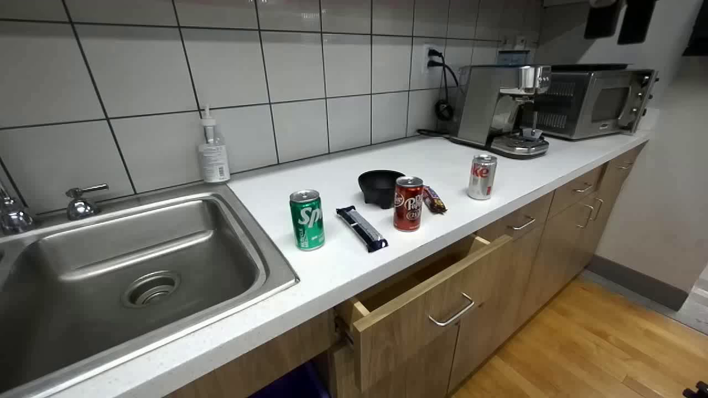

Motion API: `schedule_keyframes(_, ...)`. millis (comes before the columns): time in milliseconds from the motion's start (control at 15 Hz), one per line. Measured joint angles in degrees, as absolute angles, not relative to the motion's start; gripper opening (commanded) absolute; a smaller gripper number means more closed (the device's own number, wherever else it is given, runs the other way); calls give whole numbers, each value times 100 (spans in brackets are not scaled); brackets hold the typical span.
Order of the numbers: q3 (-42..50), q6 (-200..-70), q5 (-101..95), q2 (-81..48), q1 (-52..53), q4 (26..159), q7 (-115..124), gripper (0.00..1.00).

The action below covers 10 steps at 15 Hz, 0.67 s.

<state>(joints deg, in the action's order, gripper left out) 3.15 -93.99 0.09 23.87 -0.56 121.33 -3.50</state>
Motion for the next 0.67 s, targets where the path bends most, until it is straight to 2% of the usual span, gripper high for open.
schedule_keyframes(667, 317, -9420, 9, 2349, -57, 12192, -347, 100)
